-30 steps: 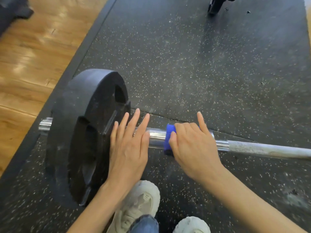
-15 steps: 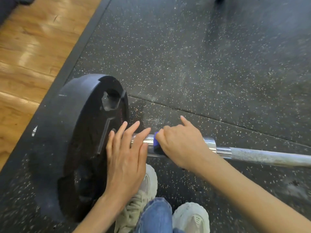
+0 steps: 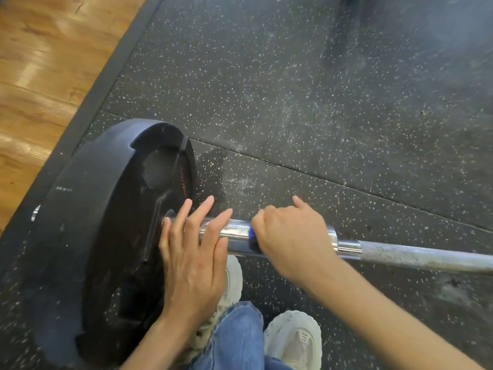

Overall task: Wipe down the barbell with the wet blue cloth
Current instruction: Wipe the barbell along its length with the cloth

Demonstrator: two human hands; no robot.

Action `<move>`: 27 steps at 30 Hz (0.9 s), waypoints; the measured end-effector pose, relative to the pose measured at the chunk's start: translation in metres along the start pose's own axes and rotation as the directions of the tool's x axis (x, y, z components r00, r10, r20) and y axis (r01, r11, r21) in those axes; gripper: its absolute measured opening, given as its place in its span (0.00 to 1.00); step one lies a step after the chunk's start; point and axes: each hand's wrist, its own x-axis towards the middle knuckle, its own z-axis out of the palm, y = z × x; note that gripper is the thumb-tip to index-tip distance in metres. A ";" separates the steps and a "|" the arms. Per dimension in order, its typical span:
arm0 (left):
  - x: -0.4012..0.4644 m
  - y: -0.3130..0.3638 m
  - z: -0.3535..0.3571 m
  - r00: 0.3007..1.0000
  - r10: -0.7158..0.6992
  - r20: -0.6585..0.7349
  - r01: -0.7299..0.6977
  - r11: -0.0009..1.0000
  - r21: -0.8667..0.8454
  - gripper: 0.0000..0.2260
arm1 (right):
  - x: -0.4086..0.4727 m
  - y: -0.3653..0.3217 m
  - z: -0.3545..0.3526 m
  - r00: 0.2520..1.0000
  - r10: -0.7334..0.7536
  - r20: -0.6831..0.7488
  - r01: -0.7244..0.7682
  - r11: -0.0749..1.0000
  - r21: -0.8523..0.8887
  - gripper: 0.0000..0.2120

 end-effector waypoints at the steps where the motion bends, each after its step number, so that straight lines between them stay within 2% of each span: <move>1: 0.001 0.000 0.000 1.000 0.002 -0.003 -0.002 1.000 0.005 0.18 | -0.003 -0.009 0.011 0.987 0.046 -0.155 -0.035 0.997 0.073 0.03; 3: 0.003 0.000 0.001 1.000 -0.003 -0.013 0.003 1.000 0.009 0.18 | -0.019 -0.018 0.030 0.922 0.171 -0.349 -0.100 0.972 0.211 0.13; 4: 0.004 0.001 0.001 1.000 -0.005 -0.018 0.005 1.000 0.013 0.18 | -0.027 -0.018 0.040 0.913 0.181 -0.365 -0.110 0.972 0.208 0.19; 6: 0.006 0.002 0.002 1.000 -0.005 -0.022 0.005 1.000 0.013 0.18 | -0.035 -0.017 0.048 0.904 0.160 -0.397 -0.108 0.983 0.150 0.23; 8: 0.010 0.003 0.002 1.000 -0.007 -0.025 0.007 1.000 0.016 0.18 | -0.017 -0.019 0.035 0.904 0.202 -0.378 -0.128 0.969 0.212 0.22; 11: 0.016 0.002 0.003 1.000 -0.002 -0.011 0.002 0.999 0.037 0.19 | 0.012 -0.020 0.020 0.930 0.221 -0.294 -0.161 0.963 0.215 0.25; 13: 0.022 0.002 0.003 1.000 0.004 -0.007 -0.004 0.999 0.033 0.20 | 0.000 -0.022 0.037 0.912 0.213 -0.351 -0.113 0.952 0.284 0.23; 15: 0.028 0.004 0.002 1.000 0.009 -0.010 -0.009 0.999 0.037 0.20 | -0.023 -0.025 0.055 0.870 0.185 -0.457 -0.091 0.971 0.219 0.22; 17: 0.034 0.005 0.002 1.000 0.018 -0.015 -0.018 0.999 0.036 0.20 | -0.015 -0.017 0.050 0.856 0.163 -0.490 -0.077 0.979 0.190 0.23; 19: 0.041 0.004 0.003 1.000 0.023 -0.014 -0.022 0.999 0.043 0.20 | 0.014 -0.011 0.023 0.885 0.213 -0.415 -0.120 0.963 0.240 0.13; 20: 0.045 0.003 0.003 1.000 0.023 -0.015 -0.022 0.998 0.051 0.20 | 0.027 -0.007 0.013 0.910 0.198 -0.365 -0.132 0.972 0.196 0.06; 21: 0.048 0.003 0.004 1.000 0.025 -0.015 -0.024 0.998 0.061 0.20 | 0.033 -0.007 0.012 0.924 0.176 -0.340 -0.126 0.978 0.164 0.03; 23: 0.056 0.005 0.006 0.999 0.032 -0.022 -0.031 0.997 0.064 0.19 | 0.021 -0.011 0.025 0.897 0.190 -0.400 -0.109 0.970 0.217 0.13; 24: 0.060 0.005 0.007 0.999 0.034 -0.032 -0.032 0.997 0.063 0.19 | 0.009 -0.014 0.033 0.859 0.213 -0.465 -0.099 0.961 0.258 0.18; 25: 0.064 0.006 0.007 0.998 0.037 -0.042 -0.034 0.997 0.067 0.18 | 0.000 -0.016 0.043 0.824 0.203 -0.528 -0.076 0.965 0.251 0.21; 27: 0.070 0.006 0.008 0.997 0.042 -0.057 -0.038 0.996 0.075 0.18 | 0.000 -0.013 0.049 0.815 0.173 -0.554 -0.037 0.968 0.247 0.22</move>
